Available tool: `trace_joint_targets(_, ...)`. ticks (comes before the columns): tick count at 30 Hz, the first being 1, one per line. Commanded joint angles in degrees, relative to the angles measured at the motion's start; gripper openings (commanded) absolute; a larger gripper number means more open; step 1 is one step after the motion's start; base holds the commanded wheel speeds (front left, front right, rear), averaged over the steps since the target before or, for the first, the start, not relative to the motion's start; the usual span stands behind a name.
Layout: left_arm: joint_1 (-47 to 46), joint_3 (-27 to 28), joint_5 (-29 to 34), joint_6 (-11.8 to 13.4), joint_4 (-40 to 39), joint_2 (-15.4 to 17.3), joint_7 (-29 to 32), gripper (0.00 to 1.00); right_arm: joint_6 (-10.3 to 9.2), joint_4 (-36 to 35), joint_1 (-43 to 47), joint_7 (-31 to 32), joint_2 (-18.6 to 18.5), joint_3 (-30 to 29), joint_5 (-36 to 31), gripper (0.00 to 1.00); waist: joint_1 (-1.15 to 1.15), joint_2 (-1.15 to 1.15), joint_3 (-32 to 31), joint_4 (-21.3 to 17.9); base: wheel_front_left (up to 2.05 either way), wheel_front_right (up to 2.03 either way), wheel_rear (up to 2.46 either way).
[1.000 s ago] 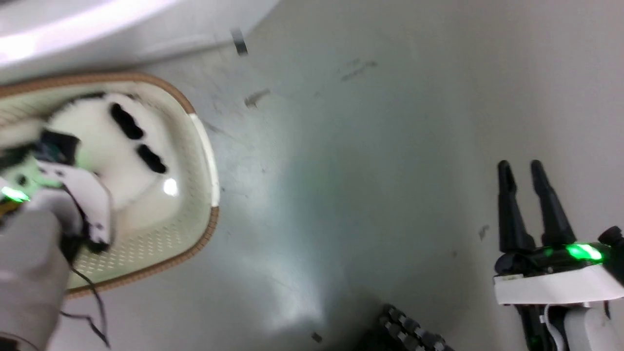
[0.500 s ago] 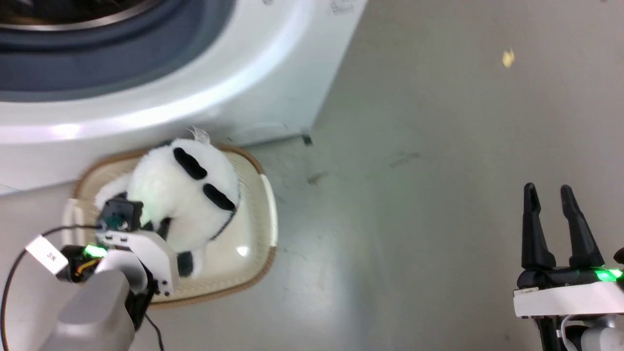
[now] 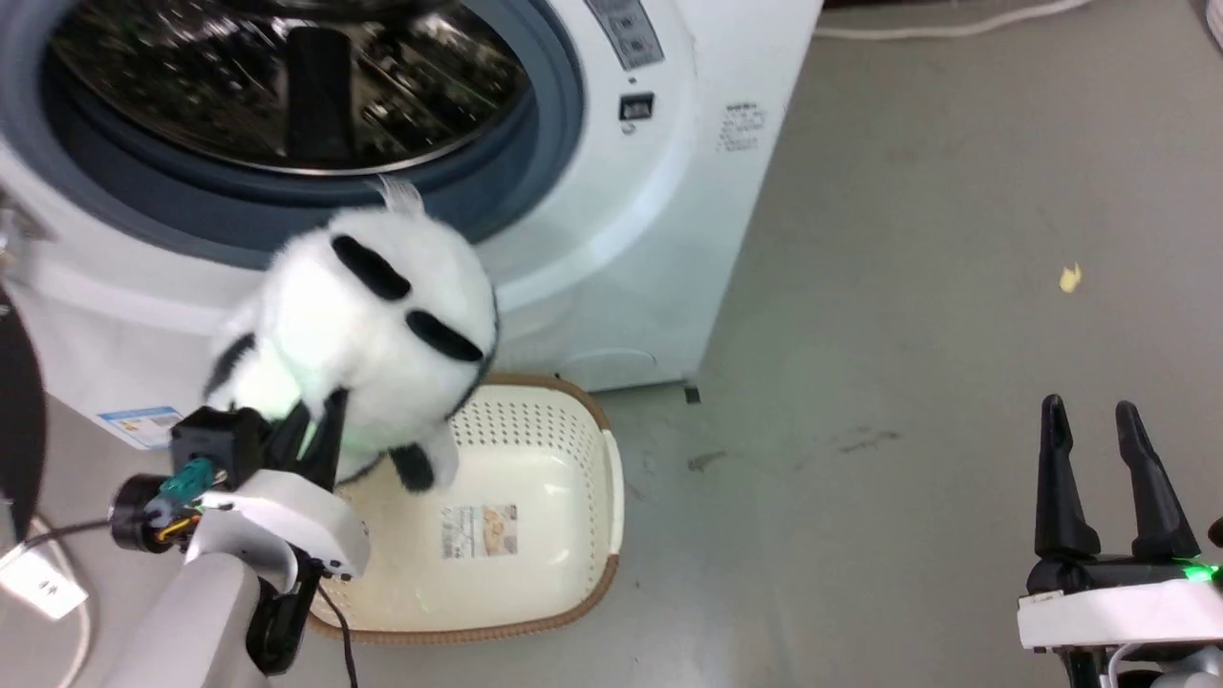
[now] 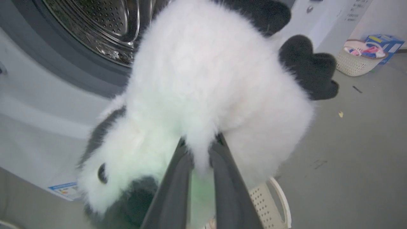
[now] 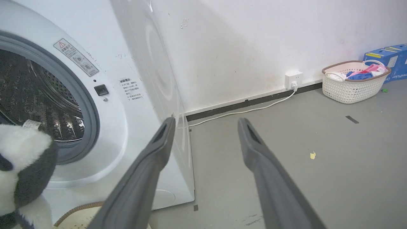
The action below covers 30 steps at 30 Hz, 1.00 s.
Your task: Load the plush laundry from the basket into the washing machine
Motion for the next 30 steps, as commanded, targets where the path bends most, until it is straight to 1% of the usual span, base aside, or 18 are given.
trace_joint_targets(1, 2.12, 2.81, 1.81, 0.61, -4.73, -0.43, -0.47, 0.00, -0.04, 0.04, 0.82, -0.24, -0.01, 0.10, -0.63, 1.00, 0.01, 0.00, -1.58, 1.12, 0.00, 0.00, 0.00)
trace_joint_targets(5, 4.97, 8.16, 4.82, 0.61, -13.61, -1.55, -0.47, 0.00, -0.04, -0.18, 0.90, -0.24, -0.01, 0.29, -0.74, 1.00, 0.01, 0.00, -1.51, 1.18, 0.00, 0.00, 0.00)
trace_joint_targets(6, 4.51, 9.46, 6.91, -0.40, -17.42, -0.73, -0.47, 0.00, -0.04, -0.75, 0.56, -0.24, -0.01, 0.89, -0.70, 1.00, 0.01, 0.00, 0.30, 0.91, 0.00, 0.00, 0.00)
trace_joint_targets(9, 1.81, 10.13, 7.52, -1.07, -18.92, 0.84, -0.38, 0.00, -0.04, -1.12, 0.29, -0.24, -0.01, 1.63, -0.78, 1.00, 0.01, 0.00, 2.51, 0.44, 0.00, 0.00, 0.00)
trace_joint_targets(10, 1.81, 10.13, 7.52, -1.07, -18.92, 0.84, -0.38, 0.00, -0.04, -1.12, 0.29, -0.24, -0.01, 1.63, -0.78, 1.00, 0.01, 0.00, 2.51, 0.44, 0.00, 0.00, 0.00)
trace_joint_targets(11, -0.70, 10.59, 6.78, -1.57, -19.45, 2.11, 1.04, 0.00, -0.04, -1.38, -0.13, -0.24, -0.01, 1.93, -0.39, 1.00, 0.01, 0.00, 4.51, -0.20, 0.00, 0.00, 0.00)
trace_joint_targets(12, -0.70, 10.59, 6.78, -1.57, -19.45, 2.11, 1.04, 0.00, -0.04, -1.38, -0.13, -0.24, -0.01, 1.93, -0.39, 1.00, 0.01, 0.00, 4.51, -0.20, 0.00, 0.00, 0.00)
trace_joint_targets(13, -2.05, 10.78, 6.29, -1.84, -19.66, 2.81, 1.96, 0.00, -0.04, -1.47, -0.39, -0.24, -0.01, 2.09, -0.15, 1.00, 0.01, 0.00, 5.58, -0.59, 0.00, 0.00, 0.00)
trace_joint_targets(15, -5.04, 10.95, 6.03, -2.31, -20.11, 4.88, 4.03, 0.00, -0.04, -1.75, -1.17, -0.24, -0.01, 2.54, 0.46, 1.00, 0.01, 0.00, 8.13, -1.59, 0.00, 0.00, 0.00)
trace_joint_targets(16, -8.30, 11.12, 5.59, -2.69, -20.30, 6.67, 5.76, 0.00, -0.04, -2.05, -2.12, -0.24, -0.01, 3.07, 0.97, 1.00, 0.01, 0.00, 10.59, -2.61, 0.00, 0.00, 0.00)
trace_joint_targets(17, -8.30, 11.12, 5.59, -2.69, -20.30, 6.67, 5.76, 0.00, -0.04, -2.05, -2.12, -0.24, -0.01, 3.07, 0.97, 1.00, 0.01, 0.00, 10.59, -2.61, 0.00, 0.00, 0.00)
trace_joint_targets(21, -15.60, 11.71, 4.76, -3.13, -19.94, 10.56, 10.20, 0.00, -0.04, -3.02, -4.09, -0.24, -0.01, 4.51, 1.68, 1.00, 0.01, 0.00, 16.37, -5.38, 0.00, 0.00, 0.00)
trace_joint_targets(23, -19.59, 12.18, 4.08, -3.24, -19.22, 11.95, 12.37, 0.00, -0.04, -3.27, -5.16, -0.24, -0.01, 5.00, 2.77, 1.00, 0.01, 0.00, 18.89, -6.78, 0.00, 0.00, 0.00)
trace_joint_targets(28, -30.87, 10.53, 5.64, -3.58, -16.27, 17.01, 17.27, 0.00, -0.04, -3.62, -7.10, -0.24, -0.01, 6.77, 6.28, 1.00, 0.01, 0.00, 24.43, -10.20, 0.00, 0.00, 0.00)
trace_joint_targets(30, -35.85, 9.77, 5.67, -3.66, -13.62, 18.02, 18.64, 0.00, -0.04, -3.69, -7.69, -0.24, -0.01, 7.64, 7.33, 1.00, 0.01, 0.00, 26.24, -11.10, 0.00, 0.00, 0.00)
